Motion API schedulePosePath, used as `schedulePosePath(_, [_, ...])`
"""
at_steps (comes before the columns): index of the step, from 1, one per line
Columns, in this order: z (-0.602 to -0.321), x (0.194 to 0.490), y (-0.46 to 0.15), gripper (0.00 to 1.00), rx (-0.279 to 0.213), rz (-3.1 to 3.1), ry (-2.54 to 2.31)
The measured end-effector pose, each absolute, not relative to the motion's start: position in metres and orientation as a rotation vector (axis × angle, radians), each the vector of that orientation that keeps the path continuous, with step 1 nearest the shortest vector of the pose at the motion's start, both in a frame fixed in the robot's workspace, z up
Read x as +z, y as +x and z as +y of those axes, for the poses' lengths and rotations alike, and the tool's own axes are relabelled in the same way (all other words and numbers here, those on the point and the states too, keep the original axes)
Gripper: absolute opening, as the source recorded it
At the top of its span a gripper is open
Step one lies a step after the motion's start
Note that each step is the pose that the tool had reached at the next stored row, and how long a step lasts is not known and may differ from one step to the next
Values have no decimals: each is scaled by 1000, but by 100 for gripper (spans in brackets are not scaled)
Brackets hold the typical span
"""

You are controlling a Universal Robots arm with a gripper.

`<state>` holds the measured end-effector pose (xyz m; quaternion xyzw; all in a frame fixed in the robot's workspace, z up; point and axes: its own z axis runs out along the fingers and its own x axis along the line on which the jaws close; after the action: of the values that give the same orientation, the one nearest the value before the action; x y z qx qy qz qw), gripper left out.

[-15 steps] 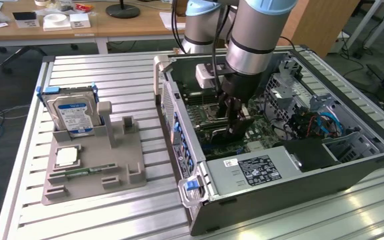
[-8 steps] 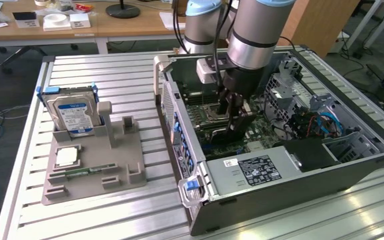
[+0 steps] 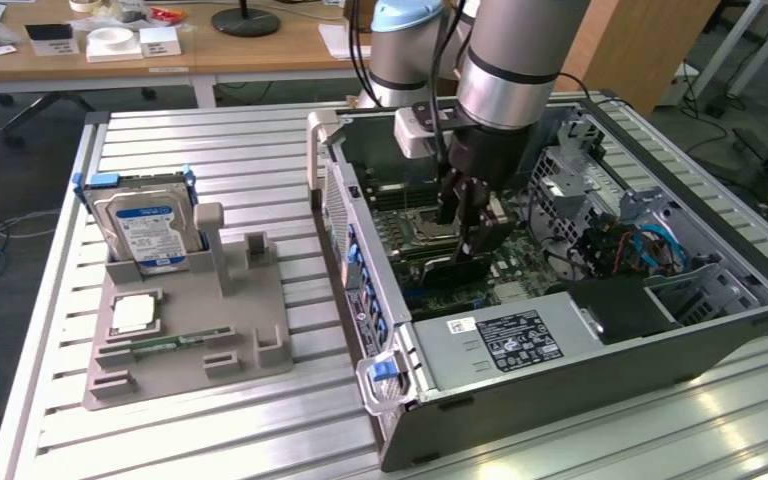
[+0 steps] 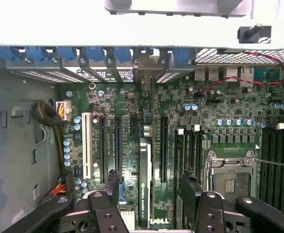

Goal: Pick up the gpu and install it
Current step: 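Insert the gpu into the slot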

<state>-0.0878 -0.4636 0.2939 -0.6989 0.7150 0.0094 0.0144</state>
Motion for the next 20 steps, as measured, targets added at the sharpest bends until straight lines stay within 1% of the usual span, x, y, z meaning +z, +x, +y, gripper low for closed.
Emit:
schedulePosePath(12, [-464, 294, -88, 64, 29, 2226, -2176])
schedulePosePath(20, [-464, 303, -88, 64, 29, 2226, -2176])
